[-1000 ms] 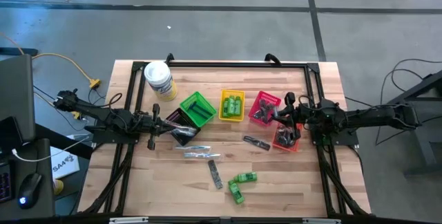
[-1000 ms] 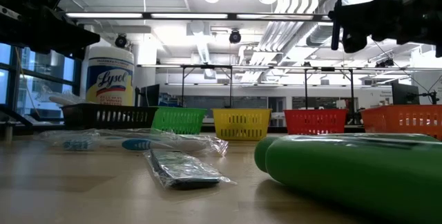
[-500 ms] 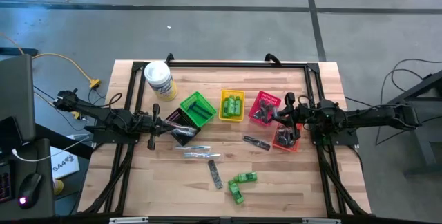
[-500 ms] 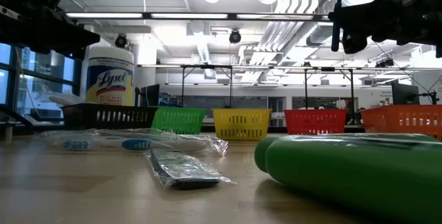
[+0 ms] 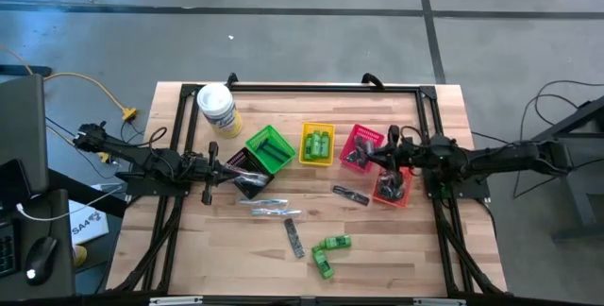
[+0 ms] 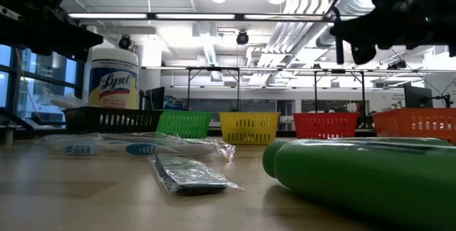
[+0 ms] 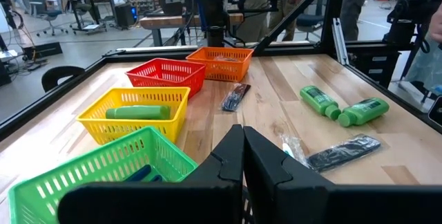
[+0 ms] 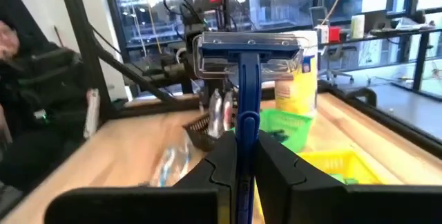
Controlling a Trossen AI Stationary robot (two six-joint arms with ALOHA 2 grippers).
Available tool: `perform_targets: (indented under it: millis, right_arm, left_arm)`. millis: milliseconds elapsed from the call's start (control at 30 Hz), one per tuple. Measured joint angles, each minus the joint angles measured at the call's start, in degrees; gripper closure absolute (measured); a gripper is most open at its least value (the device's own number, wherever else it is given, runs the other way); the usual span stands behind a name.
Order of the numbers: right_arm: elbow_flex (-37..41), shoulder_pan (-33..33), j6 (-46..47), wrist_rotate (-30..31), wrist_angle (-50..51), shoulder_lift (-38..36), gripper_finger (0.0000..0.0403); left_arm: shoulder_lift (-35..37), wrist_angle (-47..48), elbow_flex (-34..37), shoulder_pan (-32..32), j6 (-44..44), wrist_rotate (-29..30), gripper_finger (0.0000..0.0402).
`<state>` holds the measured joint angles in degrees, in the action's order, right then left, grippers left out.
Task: Pick & Place Travel size toiletries
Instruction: Put the blue shaver into the green bin
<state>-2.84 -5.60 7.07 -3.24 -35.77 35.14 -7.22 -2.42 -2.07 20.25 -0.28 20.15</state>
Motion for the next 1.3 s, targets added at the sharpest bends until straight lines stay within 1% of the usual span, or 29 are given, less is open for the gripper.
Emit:
perform_targets:
  millis: [100, 200, 300, 500, 700, 900, 1067, 1167, 1300]
  right_arm:
    - [-3.7, 0.7, 1.3, -0.1, 0.1, 4.1, 0.0378]
    - [-8.6, 2.0, 1.3, 1.2, 3.8, 10.0, 0.0378]
    - [-14.7, 3.3, 1.3, 3.5, 5.2, 17.5, 0.0378]
    - [-29.6, 3.3, 1.2, 5.1, 11.4, 34.0, 0.0378]
    - [-45.5, 1.6, 0.7, 2.7, 18.6, 48.6, 0.0378]
    - [-58.1, 0.0, 0.7, 1.0, 19.1, 60.5, 0.0378]
    - [-65.3, -2.0, 2.8, -1.2, 19.5, 68.3, 0.0378]
    - [-68.3, -3.4, 4.7, -2.9, 19.8, 72.1, 0.0378]
    - [-71.6, -4.9, 7.1, -3.2, 19.9, 76.7, 0.0378]
  left_arm:
    - [0.0, -0.7, 0.0, 0.0, 0.0, 0.0, 0.0402]
    - [0.0, -1.4, 0.0, 0.0, 0.1, 0.0, 0.0402]
    - [0.0, -1.7, 0.0, 0.0, 0.1, 0.0, 0.0402]
    - [0.0, -1.8, 0.0, 0.0, 0.2, 0.0, 0.0402]
    - [0.0, -1.7, 0.0, 0.0, 0.1, -0.1, 0.0402]
    - [0.0, -1.2, 0.0, 0.0, 0.1, -0.1, 0.0402]
    - [0.0, -0.6, 0.0, 0.0, 0.0, -0.1, 0.0402]
    - [0.0, -0.4, 0.0, 0.0, 0.0, -0.1, 0.0402]
    - [0.0, -0.4, 0.0, 0.0, 0.2, -0.1, 0.0402]
